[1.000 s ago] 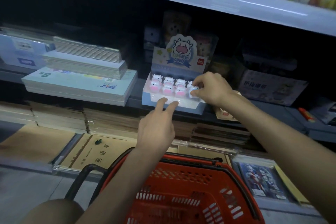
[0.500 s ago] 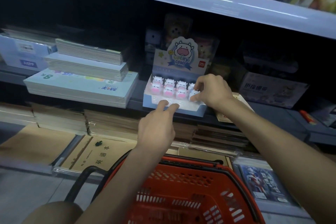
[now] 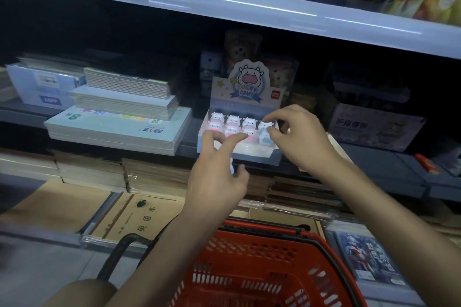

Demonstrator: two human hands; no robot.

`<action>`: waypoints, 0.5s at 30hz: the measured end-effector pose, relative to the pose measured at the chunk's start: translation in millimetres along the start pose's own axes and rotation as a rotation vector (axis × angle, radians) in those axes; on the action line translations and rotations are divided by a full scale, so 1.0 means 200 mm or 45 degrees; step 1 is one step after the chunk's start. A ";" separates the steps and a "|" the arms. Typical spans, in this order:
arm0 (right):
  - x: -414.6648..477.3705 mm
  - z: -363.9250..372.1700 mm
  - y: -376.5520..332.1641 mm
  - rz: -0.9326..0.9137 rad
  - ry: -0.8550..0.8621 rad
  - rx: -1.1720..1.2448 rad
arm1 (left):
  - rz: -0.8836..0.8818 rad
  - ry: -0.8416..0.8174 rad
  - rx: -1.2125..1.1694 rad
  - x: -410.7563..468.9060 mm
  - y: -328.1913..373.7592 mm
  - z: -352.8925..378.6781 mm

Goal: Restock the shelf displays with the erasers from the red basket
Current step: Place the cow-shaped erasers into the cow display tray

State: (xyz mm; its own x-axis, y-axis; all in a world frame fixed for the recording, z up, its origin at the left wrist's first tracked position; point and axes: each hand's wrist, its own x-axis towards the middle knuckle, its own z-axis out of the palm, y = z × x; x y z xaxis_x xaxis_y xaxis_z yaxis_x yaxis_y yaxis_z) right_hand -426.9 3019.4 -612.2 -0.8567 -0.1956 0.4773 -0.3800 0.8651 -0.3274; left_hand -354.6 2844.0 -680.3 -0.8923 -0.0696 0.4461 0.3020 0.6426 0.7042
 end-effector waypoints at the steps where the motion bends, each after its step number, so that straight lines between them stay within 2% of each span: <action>1: -0.08 -0.02 -0.04 0.003 0.018 0.114 | -0.059 -0.018 -0.253 -0.02 0.01 -0.02; 2: -0.16 -0.04 -0.07 0.012 0.015 0.222 | -0.121 -0.070 -0.448 -0.04 0.02 -0.03; 4: -0.30 -0.06 -0.11 0.045 -0.031 0.432 | -0.189 -0.175 -0.589 -0.07 0.03 -0.05; 8: -0.51 -0.02 -0.08 0.167 -0.144 0.793 | -0.216 -0.270 -0.600 -0.10 0.02 -0.04; 11: -0.61 0.03 -0.03 0.309 -0.199 0.967 | -0.258 -0.245 -0.722 -0.13 -0.01 0.00; 15: -0.67 0.04 0.01 0.522 -0.269 1.216 | -0.252 -0.202 -0.627 -0.17 0.02 0.06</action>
State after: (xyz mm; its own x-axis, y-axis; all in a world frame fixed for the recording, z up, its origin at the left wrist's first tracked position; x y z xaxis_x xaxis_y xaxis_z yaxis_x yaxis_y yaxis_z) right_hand -316.6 3043.8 -683.9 -0.9898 -0.1270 0.0640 -0.0864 0.1794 -0.9800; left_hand -326.3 2857.4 -699.7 -0.9761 -0.0124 0.2168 0.2104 0.1934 0.9583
